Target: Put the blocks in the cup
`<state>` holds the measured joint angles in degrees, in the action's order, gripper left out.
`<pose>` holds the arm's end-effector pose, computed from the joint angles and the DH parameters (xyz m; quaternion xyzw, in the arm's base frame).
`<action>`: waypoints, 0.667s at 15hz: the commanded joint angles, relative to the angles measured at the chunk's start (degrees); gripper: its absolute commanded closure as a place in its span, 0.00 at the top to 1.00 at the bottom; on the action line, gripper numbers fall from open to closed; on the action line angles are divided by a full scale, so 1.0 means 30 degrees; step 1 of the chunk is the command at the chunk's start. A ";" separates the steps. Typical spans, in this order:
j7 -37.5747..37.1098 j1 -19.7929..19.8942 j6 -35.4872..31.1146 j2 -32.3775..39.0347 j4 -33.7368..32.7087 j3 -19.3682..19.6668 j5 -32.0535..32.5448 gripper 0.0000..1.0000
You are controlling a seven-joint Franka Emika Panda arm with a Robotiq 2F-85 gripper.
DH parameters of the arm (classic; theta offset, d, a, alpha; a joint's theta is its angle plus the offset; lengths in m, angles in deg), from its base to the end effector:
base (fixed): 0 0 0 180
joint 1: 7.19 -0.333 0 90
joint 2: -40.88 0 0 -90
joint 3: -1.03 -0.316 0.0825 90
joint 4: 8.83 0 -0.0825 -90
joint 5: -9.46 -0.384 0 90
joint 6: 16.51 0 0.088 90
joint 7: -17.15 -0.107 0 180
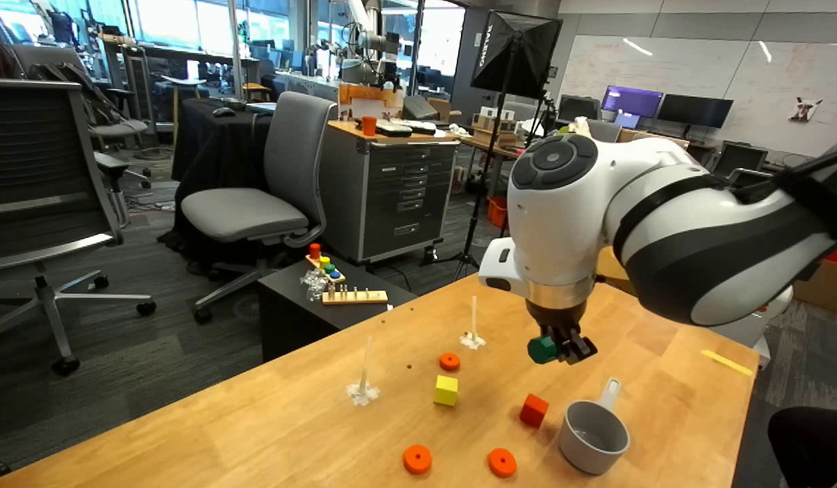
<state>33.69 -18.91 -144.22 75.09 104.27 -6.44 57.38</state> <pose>0.5538 0.1693 0.1456 0.7793 0.5602 -0.1398 0.2435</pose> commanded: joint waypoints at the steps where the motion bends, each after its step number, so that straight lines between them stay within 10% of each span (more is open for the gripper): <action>1: -0.0641 -0.0274 0.0355 -0.0542 0.1120 0.0224 0.0833 0.18; 10: -0.1330 -0.0092 0.0057 -0.2037 0.5112 -0.0166 0.3257 0.18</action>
<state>31.19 -18.92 -144.06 72.71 115.42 -6.46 64.71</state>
